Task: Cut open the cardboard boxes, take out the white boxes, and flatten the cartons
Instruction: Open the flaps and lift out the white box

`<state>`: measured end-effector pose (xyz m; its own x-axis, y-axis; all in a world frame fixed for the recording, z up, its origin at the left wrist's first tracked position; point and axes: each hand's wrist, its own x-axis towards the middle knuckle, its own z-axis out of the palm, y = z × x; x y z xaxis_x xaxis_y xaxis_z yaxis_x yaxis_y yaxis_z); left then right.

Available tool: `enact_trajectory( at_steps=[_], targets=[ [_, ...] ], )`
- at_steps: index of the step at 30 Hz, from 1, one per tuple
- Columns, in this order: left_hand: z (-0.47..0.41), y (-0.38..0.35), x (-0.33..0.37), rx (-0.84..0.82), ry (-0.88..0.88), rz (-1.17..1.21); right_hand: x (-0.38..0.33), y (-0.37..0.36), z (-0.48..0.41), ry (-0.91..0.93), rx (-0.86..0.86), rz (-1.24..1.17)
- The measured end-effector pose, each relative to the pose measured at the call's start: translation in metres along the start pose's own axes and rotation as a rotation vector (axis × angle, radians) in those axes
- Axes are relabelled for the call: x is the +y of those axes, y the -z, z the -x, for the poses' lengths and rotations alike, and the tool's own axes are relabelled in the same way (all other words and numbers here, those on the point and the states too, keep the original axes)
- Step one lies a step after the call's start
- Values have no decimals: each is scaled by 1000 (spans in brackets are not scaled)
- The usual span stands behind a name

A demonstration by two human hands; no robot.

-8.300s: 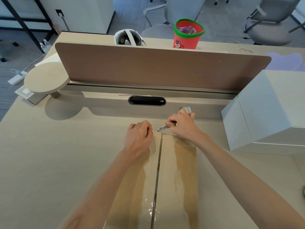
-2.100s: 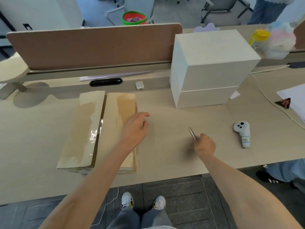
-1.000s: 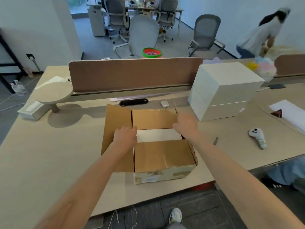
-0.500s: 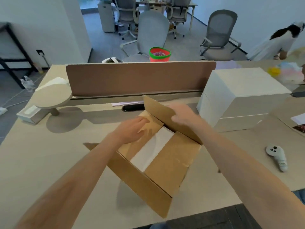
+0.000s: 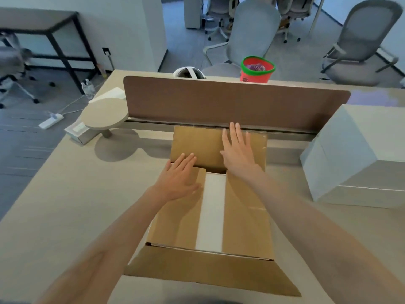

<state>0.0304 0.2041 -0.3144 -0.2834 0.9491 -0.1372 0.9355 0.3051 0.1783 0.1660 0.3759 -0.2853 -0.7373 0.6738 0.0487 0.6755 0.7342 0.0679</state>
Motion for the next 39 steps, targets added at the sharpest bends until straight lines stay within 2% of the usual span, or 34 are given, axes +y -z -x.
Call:
enact_trajectory(
  at_steps=[3,5,15,20,24,28,29,31,34,36,39],
  targets=[
    [-5,-6,14,-32,111,32,7,-30,29,-69,-197,-154],
    [-9,-8,21,-14,159,11,11,-40,44,-83,-240,-186],
    [7,-4,32,-58,275,-16,-17,-24,79,-108,-133,-271],
    [32,16,31,-43,311,228,-41,0,88,28,92,-163],
    [46,52,20,89,258,431,-33,32,84,12,143,-58],
    [57,86,-2,224,196,285,-7,55,83,-72,53,202],
    [61,91,-9,215,185,181,-1,58,85,-93,8,274],
    [69,94,-21,158,154,-169,8,59,92,-129,-75,365],
    [82,83,-31,15,155,-556,24,39,111,-211,-176,322],
    [92,67,-33,-54,143,-596,34,22,127,-252,-193,264],
    [105,31,-33,-160,120,-331,40,7,150,-276,-246,158]
  ],
)
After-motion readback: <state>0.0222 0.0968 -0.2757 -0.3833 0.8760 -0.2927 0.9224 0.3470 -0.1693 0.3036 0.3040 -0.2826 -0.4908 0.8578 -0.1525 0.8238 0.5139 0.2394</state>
